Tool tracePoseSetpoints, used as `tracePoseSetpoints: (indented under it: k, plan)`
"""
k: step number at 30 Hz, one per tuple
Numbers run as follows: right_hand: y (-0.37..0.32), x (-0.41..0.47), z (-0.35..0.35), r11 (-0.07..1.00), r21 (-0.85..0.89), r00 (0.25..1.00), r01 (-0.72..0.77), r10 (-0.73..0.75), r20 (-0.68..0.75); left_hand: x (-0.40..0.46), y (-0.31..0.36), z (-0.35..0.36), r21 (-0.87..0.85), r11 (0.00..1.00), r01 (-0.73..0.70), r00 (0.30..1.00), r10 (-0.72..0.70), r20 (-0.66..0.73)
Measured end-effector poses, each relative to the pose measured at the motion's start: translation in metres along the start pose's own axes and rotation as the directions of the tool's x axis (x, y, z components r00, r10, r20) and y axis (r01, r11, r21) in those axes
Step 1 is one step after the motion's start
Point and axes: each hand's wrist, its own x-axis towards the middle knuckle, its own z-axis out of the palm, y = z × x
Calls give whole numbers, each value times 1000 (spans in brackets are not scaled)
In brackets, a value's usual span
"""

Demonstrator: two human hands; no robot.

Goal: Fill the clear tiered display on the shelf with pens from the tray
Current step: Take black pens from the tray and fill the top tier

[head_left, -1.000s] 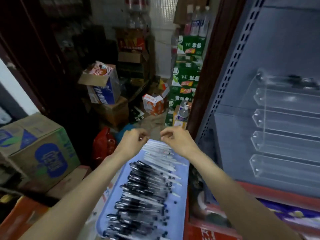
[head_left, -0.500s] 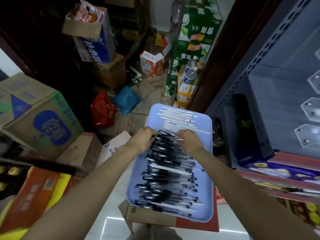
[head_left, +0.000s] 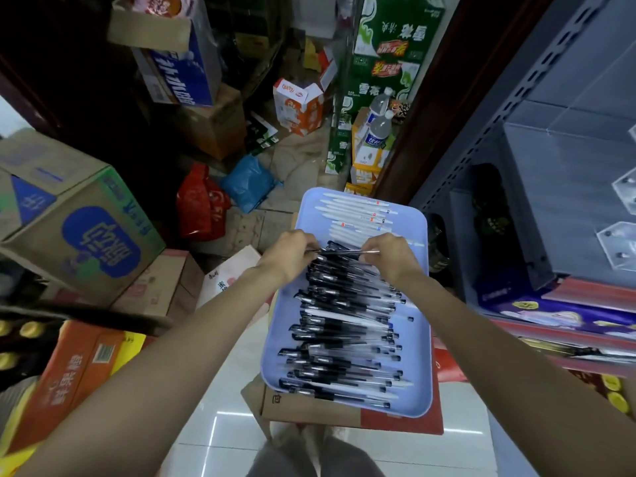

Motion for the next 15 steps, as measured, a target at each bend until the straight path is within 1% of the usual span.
tracePoseSetpoints:
  k: [3, 5, 7, 9, 11, 12, 13, 15]
  plan:
    - [-2, -7, -6, 999, 25, 997, 28, -26, -79, -1, 6, -4, -119, 993, 11, 997, -20, -77]
    - [-5, -17, -13, 994, 95, 988, 56, -41, -150, -3, 15, -8, -204, 979, 11, 987, -42, -153]
    - [-8, -28, -21, 986, 147, 976, 80, -48, -210, -4, 26, -11, -252, 968, 3, 977, -56, -206]
    - [-8, -37, -31, 973, 203, 966, 106, -53, -254, -3, 41, -15, -244, 970, -2, 980, -47, -194]
    - [-8, -46, -45, 951, 284, 953, 125, -36, -300, 0, 61, -20, -283, 959, 29, 984, -77, -160]
    - [-7, -50, -53, 933, 331, 945, 140, -26, -327, 0, 74, -22, -344, 937, 55, 985, -107, -133]
    - [-5, -55, -60, 911, 380, 936, 161, -20, -351, -1, 89, -24, -441, 895, 67, 988, -122, -99]
    - [1, -63, -75, 856, 469, 927, 219, -32, -375, -5, 122, -27, -659, 749, 61, 993, -112, -36]
